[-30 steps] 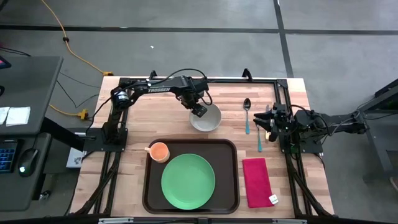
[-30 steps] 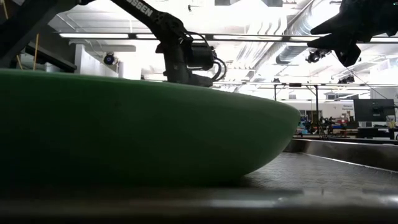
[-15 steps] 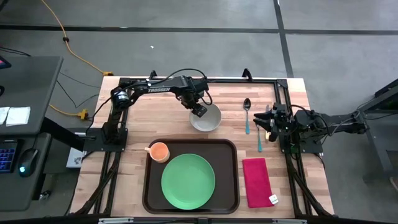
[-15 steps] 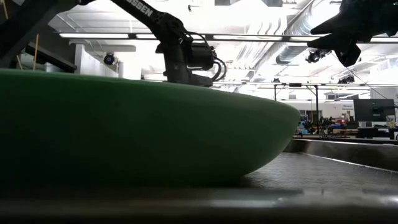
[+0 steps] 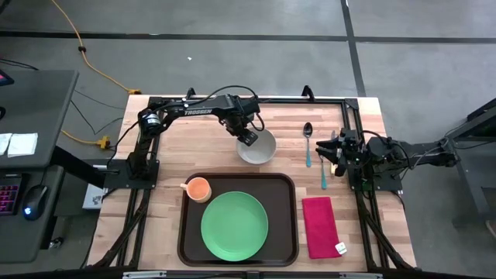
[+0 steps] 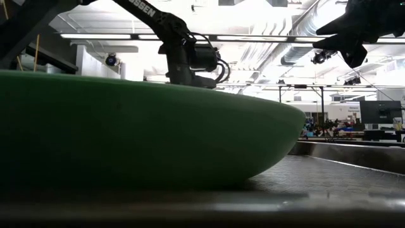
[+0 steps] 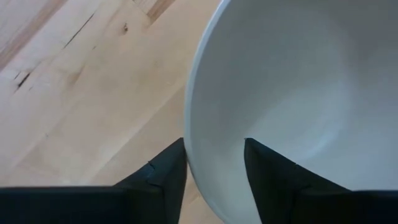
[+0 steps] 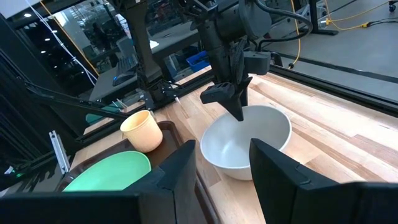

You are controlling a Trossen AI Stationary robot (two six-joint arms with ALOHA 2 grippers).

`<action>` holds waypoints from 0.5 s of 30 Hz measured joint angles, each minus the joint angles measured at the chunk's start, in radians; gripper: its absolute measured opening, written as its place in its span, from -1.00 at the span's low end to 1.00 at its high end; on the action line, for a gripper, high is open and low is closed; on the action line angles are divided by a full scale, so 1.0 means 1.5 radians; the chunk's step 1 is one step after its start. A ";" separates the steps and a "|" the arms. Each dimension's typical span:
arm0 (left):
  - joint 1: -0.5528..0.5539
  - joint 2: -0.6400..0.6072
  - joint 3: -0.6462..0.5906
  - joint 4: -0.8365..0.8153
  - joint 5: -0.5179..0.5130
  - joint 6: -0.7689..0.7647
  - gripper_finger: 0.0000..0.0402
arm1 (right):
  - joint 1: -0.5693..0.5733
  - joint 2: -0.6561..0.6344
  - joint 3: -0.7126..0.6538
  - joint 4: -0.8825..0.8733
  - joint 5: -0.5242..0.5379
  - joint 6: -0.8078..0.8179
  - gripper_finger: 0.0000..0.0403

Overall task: Set up tray
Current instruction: Stack the white bowl on top of the green plate on the brown tray

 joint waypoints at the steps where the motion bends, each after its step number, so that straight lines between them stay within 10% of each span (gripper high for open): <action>1: 0.000 0.000 0.000 0.000 0.000 0.000 -0.13 | 0.000 0.000 0.000 0.000 0.000 0.000 -0.36; 15: 0.000 0.000 0.000 0.001 0.000 0.000 -0.76 | 0.000 0.000 0.000 0.000 -0.005 0.001 -0.36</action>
